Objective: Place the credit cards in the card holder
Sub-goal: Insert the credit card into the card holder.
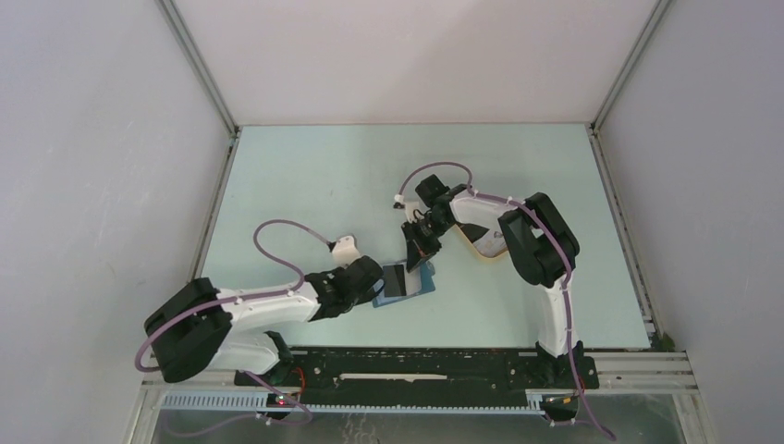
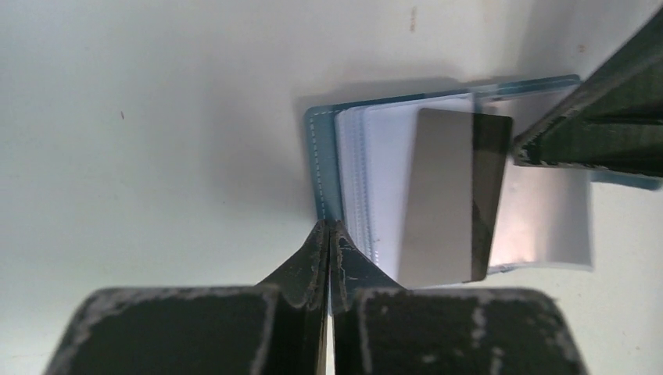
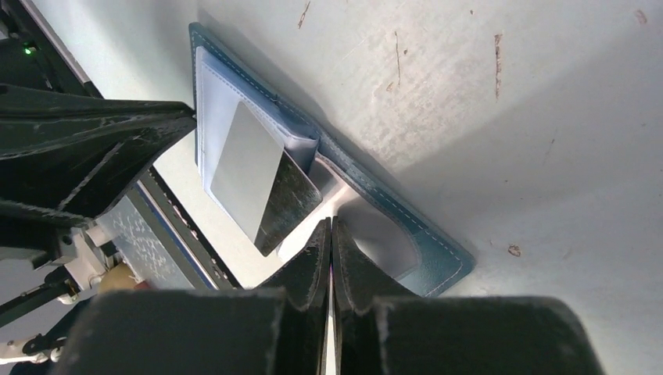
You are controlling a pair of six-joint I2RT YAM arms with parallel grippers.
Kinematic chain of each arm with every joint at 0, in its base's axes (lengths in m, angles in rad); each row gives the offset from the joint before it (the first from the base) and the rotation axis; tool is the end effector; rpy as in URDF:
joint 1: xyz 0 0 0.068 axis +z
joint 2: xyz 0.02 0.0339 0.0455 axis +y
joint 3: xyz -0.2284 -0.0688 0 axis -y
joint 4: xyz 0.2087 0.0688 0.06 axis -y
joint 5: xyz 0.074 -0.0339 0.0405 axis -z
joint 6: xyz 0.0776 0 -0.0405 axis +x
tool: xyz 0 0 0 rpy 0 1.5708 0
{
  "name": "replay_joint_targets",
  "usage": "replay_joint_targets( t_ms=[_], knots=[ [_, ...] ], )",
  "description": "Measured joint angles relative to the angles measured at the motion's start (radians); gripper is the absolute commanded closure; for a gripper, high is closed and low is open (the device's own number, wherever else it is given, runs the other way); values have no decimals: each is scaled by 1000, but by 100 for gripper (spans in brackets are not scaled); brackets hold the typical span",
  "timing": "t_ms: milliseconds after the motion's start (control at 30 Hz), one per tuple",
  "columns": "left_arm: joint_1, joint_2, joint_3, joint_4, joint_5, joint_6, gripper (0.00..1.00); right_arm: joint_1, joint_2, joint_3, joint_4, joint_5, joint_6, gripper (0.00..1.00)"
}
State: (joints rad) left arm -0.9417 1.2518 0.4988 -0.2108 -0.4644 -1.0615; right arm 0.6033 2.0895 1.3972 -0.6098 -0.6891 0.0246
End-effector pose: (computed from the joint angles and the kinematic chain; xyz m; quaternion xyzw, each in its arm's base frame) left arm 0.1596 -0.1602 0.1137 -0.1242 0.9229 -0.1266 0.3417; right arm 0.2748 0.2493 0.0957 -0.3095 0.8811 0.3573 0.0165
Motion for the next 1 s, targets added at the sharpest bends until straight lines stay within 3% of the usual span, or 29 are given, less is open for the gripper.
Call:
replay_joint_targets(
  t_ms=[333, 1000],
  knots=[
    [2, 117, 66, -14, -3, -143, 96, 8, 0, 0, 0, 36, 3, 93],
    [2, 142, 85, -16, -3, -143, 98, 44, -8, 3, 0, 67, 4, 94]
  ],
)
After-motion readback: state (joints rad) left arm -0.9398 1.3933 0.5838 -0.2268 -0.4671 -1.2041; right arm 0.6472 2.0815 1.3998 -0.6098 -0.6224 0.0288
